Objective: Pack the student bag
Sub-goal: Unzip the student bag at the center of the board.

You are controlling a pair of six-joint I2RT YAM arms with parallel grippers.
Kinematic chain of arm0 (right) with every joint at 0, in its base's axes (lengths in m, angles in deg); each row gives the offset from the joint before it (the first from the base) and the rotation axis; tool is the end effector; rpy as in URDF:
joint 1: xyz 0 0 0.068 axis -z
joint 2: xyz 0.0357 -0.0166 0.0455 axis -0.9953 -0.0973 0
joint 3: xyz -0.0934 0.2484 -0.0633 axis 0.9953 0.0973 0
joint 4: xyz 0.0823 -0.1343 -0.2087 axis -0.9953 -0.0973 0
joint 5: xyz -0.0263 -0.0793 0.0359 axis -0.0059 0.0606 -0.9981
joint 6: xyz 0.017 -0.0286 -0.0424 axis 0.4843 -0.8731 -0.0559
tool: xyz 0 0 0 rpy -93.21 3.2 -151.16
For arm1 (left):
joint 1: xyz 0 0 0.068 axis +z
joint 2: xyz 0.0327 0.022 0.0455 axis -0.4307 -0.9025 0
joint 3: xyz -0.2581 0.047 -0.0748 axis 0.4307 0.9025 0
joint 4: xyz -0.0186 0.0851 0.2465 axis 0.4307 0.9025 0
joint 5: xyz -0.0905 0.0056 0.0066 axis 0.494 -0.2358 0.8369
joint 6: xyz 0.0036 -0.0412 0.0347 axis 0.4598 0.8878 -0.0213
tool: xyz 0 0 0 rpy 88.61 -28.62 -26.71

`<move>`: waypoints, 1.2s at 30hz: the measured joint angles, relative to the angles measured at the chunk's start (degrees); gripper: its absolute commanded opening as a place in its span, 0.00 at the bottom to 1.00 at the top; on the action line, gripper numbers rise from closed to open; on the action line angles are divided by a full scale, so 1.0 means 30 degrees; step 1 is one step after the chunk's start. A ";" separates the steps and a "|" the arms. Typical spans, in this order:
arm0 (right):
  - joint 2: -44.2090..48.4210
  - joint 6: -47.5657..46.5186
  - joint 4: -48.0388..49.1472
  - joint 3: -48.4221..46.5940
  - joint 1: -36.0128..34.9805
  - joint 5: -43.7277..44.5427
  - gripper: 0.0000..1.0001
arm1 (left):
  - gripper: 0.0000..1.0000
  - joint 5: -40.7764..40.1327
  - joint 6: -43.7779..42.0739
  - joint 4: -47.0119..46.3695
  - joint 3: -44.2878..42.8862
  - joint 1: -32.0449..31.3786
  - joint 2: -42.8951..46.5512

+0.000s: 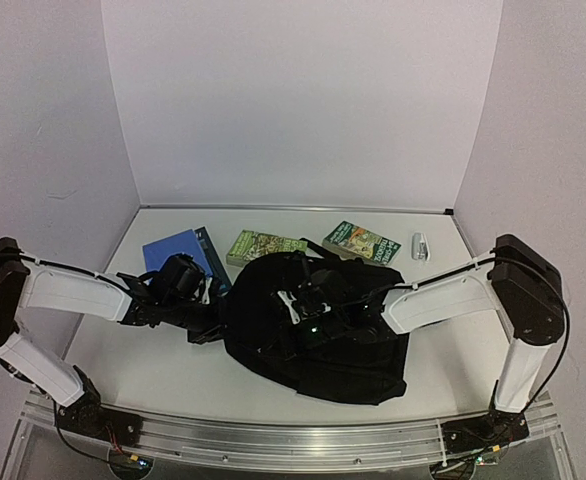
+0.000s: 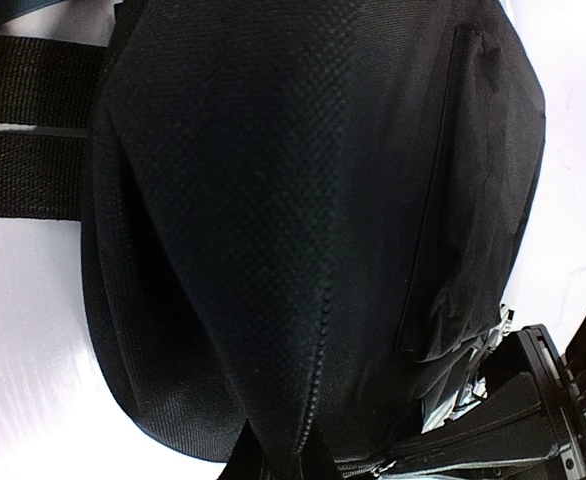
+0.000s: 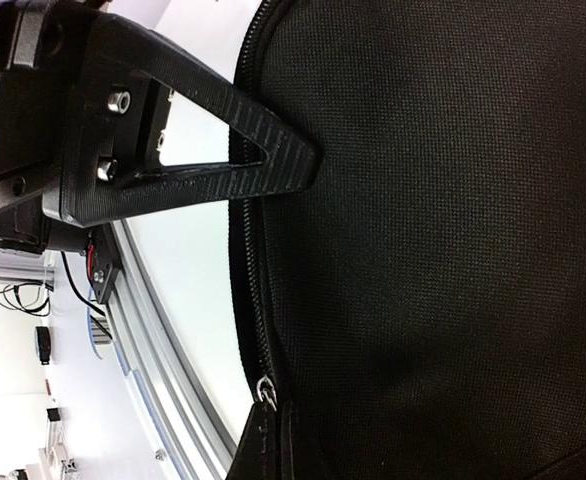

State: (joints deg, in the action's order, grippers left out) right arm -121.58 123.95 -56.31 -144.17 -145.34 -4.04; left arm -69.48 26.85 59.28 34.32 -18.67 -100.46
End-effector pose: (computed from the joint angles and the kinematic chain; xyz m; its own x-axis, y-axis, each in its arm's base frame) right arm 0.1777 0.3535 0.1629 -0.7961 -0.3642 -0.4834 -0.6023 0.3987 0.6916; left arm 0.1918 -0.2019 0.1611 -0.9693 -0.1433 -0.1999 0.0349 0.7244 -0.6885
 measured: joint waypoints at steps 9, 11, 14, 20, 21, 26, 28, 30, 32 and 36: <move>0.0138 0.0247 0.0311 0.0321 0.0007 -0.0366 0.06 | 0.00 0.0391 -0.0536 -0.0017 0.0069 0.0076 0.0267; 0.0138 0.0247 0.0419 0.0437 0.0007 -0.0526 0.06 | 0.00 0.0407 -0.0580 -0.0003 0.0213 0.0173 0.0464; 0.0181 0.0243 0.0187 0.0942 -0.0003 -0.1046 0.06 | 0.00 0.0136 -0.0741 0.0037 0.0559 0.0676 0.0781; 0.0198 0.0243 -0.1028 0.2029 -0.0053 -0.1799 0.05 | 0.00 -0.0419 -0.0924 0.0180 0.0874 0.1501 0.0992; 0.0218 0.0243 -0.1082 0.2029 -0.0058 -0.1816 0.06 | 0.00 -0.0415 -0.0945 0.0150 0.0874 0.1496 0.1003; 0.0579 0.0333 -0.1252 0.1931 -0.0066 -0.1652 0.16 | 0.00 0.0319 -0.1338 -0.0635 0.1074 0.1540 0.1008; 0.0725 0.0448 -0.1317 0.1712 -0.0080 -0.1367 0.25 | 0.00 0.0819 -0.1566 -0.1118 0.1263 0.1589 0.1028; 0.0936 0.0732 -0.1394 0.1386 -0.0080 -0.0715 0.33 | 0.01 0.1621 -0.1917 -0.1629 0.1418 0.1612 0.1068; 0.1248 0.1056 -0.1488 0.0937 -0.0080 0.0310 0.34 | 0.05 0.2499 -0.2185 -0.2006 0.1498 0.1599 0.1202; 0.1985 0.1788 -0.1463 0.0271 -0.0080 0.2691 0.36 | 0.19 0.3817 -0.2704 -0.2288 0.1523 0.1334 0.1603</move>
State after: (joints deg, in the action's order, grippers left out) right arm -115.62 129.31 -60.70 -143.35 -145.58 4.03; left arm -58.03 18.74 52.42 38.89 -14.67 -95.65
